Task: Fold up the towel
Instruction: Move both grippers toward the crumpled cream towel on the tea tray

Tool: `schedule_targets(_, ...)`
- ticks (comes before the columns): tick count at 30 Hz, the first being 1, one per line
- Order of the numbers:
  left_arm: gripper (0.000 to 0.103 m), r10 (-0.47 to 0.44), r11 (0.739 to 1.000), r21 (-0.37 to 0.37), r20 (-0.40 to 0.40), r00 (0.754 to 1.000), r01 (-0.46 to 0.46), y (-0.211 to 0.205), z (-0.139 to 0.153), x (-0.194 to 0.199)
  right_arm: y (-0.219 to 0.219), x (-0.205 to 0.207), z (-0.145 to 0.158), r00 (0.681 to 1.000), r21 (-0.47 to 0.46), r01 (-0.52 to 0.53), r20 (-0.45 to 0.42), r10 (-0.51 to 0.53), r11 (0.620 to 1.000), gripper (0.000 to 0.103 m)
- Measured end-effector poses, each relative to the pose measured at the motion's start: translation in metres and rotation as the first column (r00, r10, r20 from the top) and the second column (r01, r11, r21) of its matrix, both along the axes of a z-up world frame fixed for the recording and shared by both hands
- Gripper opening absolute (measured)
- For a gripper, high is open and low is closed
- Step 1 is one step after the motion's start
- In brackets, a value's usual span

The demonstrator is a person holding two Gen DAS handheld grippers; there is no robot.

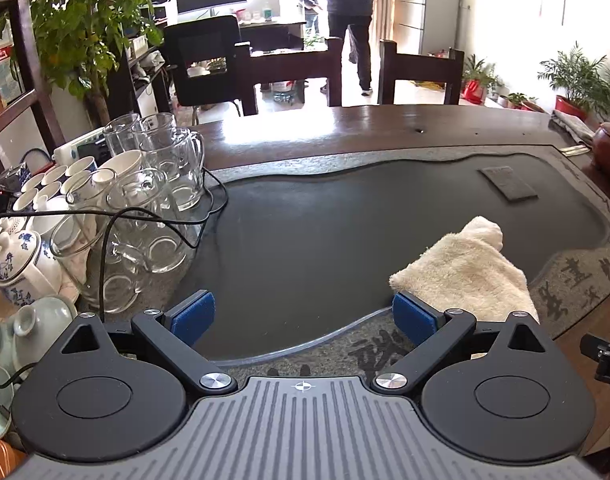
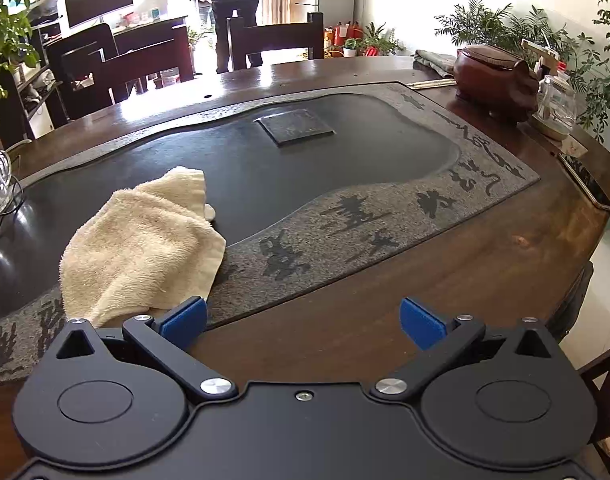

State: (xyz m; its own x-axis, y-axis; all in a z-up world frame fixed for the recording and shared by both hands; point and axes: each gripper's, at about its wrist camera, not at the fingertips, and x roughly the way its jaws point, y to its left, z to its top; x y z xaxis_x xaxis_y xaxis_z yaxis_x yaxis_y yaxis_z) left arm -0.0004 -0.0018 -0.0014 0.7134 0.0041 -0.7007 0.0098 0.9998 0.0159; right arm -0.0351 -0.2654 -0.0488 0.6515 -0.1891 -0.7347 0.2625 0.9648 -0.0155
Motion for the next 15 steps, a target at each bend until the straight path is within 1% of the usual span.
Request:
schedule_targets(6,0.097,-0.039,0.999,0.023,-0.028,0.999,0.040,-0.012,-0.009,-0.002,0.005,0.004,0.002,1.000,0.008,0.006,0.011,-0.006,1.000,0.103)
schedule_targets(8,0.097,-0.052,0.998,0.030,-0.038,0.998,0.053,-0.016,-0.012,-0.003,0.001,0.004,0.002,1.000,0.029,0.003,0.017,-0.003,1.000,0.103)
schedule_targets(10,0.097,-0.066,0.998,0.008,-0.050,0.997,0.067,-0.016,-0.013,-0.004,-0.001,-0.002,0.003,1.000,0.034,0.000,0.030,-0.001,0.999,0.103)
schedule_targets(15,0.097,-0.089,0.996,-0.030,-0.078,0.993,0.087,-0.016,-0.014,-0.001,-0.002,-0.001,0.004,1.000,0.026,-0.001,0.013,0.000,1.000,0.103)
